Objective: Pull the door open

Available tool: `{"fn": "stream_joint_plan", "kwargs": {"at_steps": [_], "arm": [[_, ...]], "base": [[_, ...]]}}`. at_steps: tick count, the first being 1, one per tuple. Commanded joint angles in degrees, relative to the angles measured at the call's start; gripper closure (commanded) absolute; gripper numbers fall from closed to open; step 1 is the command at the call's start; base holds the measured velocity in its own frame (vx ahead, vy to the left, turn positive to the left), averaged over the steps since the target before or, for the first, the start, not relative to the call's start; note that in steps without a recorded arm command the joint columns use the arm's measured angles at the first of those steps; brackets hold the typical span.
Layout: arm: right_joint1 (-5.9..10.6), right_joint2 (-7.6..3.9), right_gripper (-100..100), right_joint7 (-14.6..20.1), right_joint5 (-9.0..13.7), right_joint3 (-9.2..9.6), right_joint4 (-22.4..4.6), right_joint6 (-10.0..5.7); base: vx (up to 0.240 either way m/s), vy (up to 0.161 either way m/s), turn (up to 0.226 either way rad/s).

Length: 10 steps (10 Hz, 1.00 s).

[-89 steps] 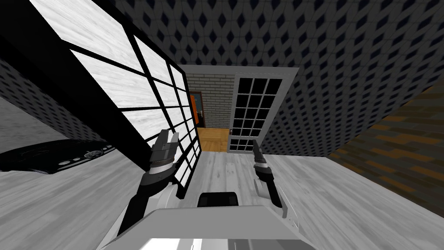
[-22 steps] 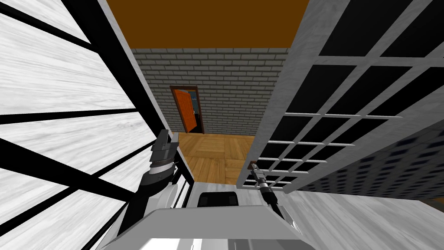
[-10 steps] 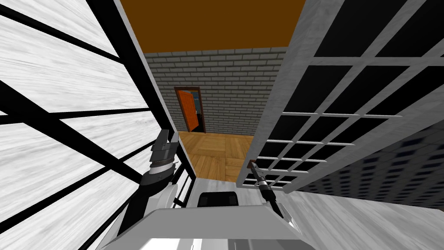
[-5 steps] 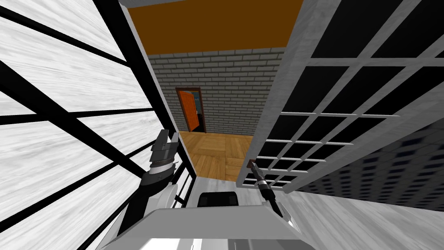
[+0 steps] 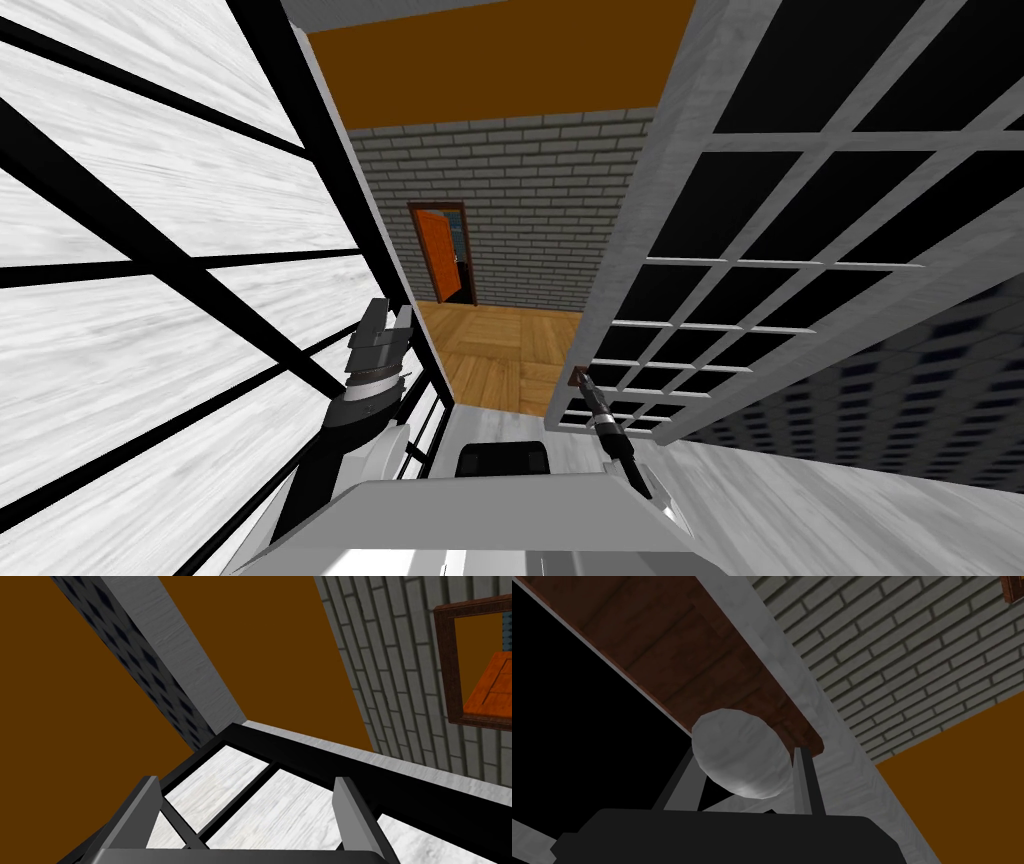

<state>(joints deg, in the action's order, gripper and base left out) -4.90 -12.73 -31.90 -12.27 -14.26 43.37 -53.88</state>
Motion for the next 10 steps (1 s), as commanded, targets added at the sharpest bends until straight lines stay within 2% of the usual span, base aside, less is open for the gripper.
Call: {"fn": "stream_joint_plan", "kwargs": {"at_steps": [1,4,5,6,7,9,10], "arm": [[0.39,0.04,100,2.86,1.00,1.22,-0.46,-0.57],[0.55,-0.32,100,7.20,2.97,2.60,-0.50,-0.49],[0.55,-0.32,100,7.54,2.97,2.60,-0.50,-0.49],[0.64,-0.52,100,9.73,4.03,3.34,-0.51,-0.45],[0.64,-0.52,100,9.88,4.03,3.34,-0.51,-0.45],[0.81,-0.91,100,13.58,6.16,4.83,-0.55,-0.36],[0.81,-0.91,100,14.55,6.16,4.83,-0.55,-0.36]], "base": [[-0.037,-0.012,0.032],[-0.035,-0.013,0.032],[-0.028,-0.007,0.006],[-0.028,-0.014,0.032],[-0.021,-0.013,0.018],[-0.035,-0.014,0.040],[-0.038,-0.014,0.022]]}}
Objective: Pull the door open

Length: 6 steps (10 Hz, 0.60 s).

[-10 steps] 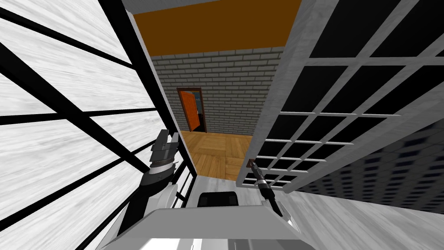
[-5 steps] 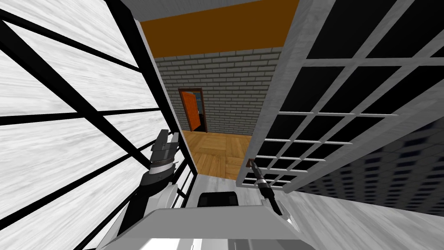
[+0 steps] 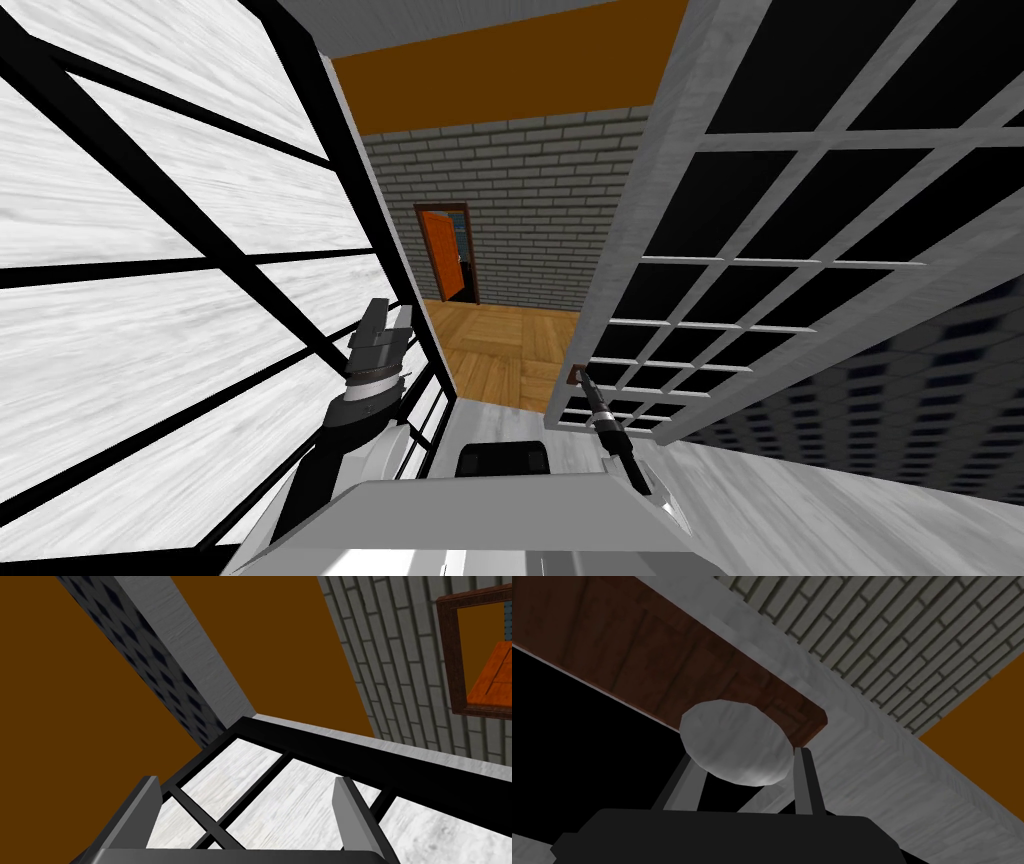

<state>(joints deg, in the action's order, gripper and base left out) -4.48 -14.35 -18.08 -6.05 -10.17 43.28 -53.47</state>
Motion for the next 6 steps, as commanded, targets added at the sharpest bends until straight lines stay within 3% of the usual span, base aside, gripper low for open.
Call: {"fn": "stream_joint_plan", "kwargs": {"at_steps": [1,6], "arm": [[0.47,0.51,100,2.86,1.00,1.49,-0.48,-0.74],[0.74,-0.11,100,10.05,4.34,3.82,-0.53,-0.61]], "base": [[-0.035,-0.014,0.019],[-0.030,-0.013,0.028]]}}
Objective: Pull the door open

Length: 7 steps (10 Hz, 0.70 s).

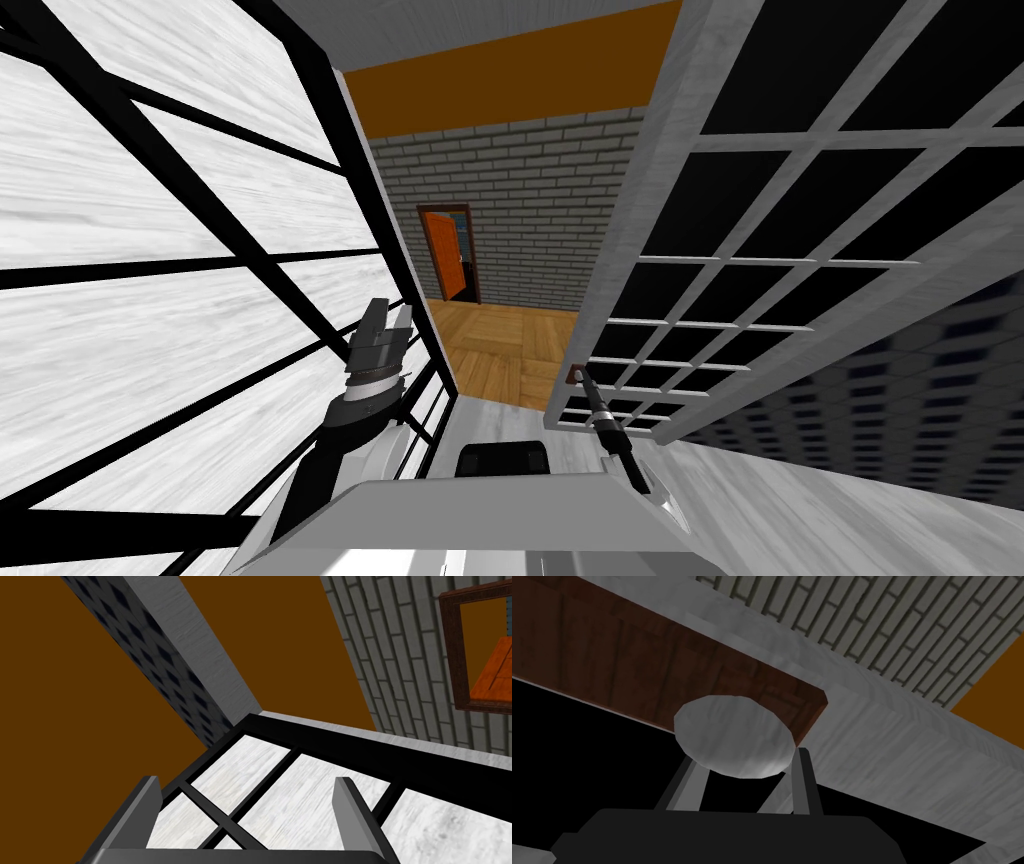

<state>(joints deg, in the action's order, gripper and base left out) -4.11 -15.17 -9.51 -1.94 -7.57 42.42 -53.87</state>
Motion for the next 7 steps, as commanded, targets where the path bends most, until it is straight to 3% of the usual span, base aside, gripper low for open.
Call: {"fn": "stream_joint_plan", "kwargs": {"at_steps": [1,3,7], "arm": [[0.37,0.71,100,1.58,0.22,1.23,0.33,-0.20],[0.55,0.29,100,5.33,2.48,2.81,0.29,-0.11],[0.73,-0.14,100,10.96,4.77,4.42,0.26,-0.03]], "base": [[-0.033,-0.015,0.017],[-0.037,-0.018,0.042],[-0.027,-0.011,0.029]]}}
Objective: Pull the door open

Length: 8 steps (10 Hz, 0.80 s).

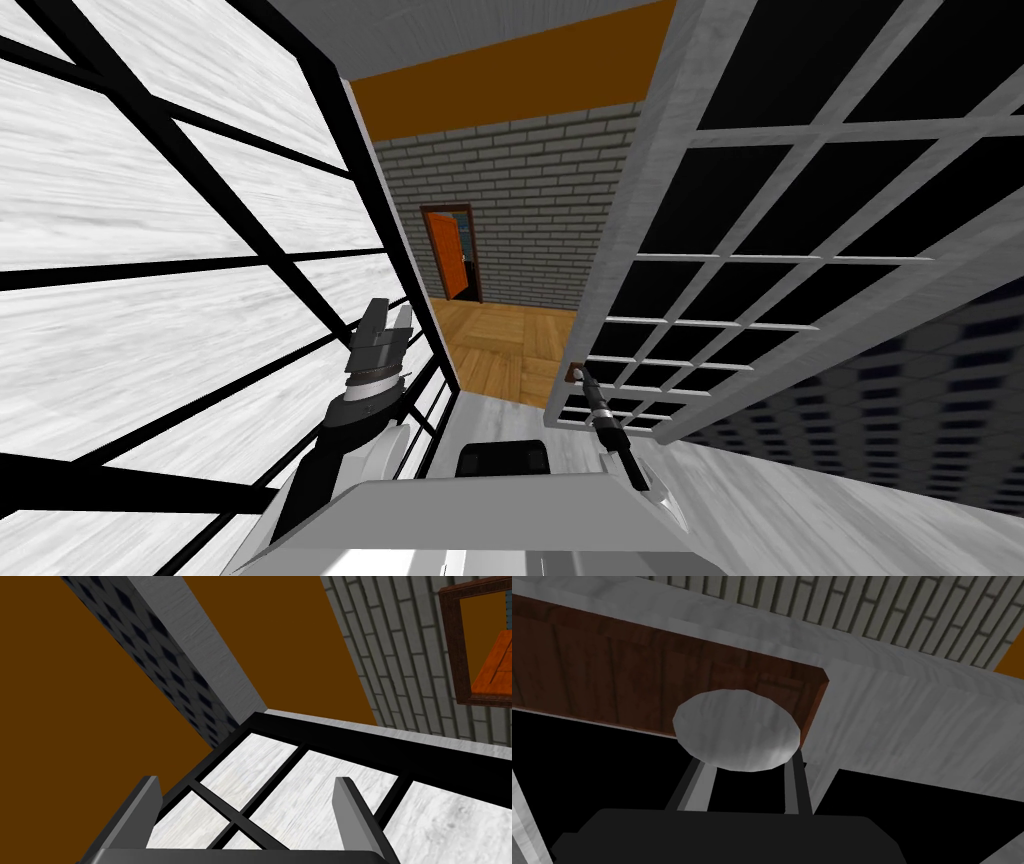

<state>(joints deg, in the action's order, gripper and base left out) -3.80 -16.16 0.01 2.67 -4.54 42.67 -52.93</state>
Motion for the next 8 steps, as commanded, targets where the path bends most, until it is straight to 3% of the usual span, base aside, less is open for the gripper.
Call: {"fn": "stream_joint_plan", "kwargs": {"at_steps": [1,3,5,8], "arm": [[0.52,0.63,100,2.86,1.32,2.20,-0.02,-0.93],[0.52,0.63,100,3.96,1.32,2.20,-0.02,-0.93],[0.71,0.19,100,7.72,3.64,3.83,-0.06,-0.85],[0.80,-0.03,100,11.12,4.80,4.65,-0.08,-0.81]], "base": [[-0.040,-0.019,0.057],[-0.023,-0.011,-0.004],[-0.038,-0.015,0.051],[-0.034,-0.011,0.015]]}}
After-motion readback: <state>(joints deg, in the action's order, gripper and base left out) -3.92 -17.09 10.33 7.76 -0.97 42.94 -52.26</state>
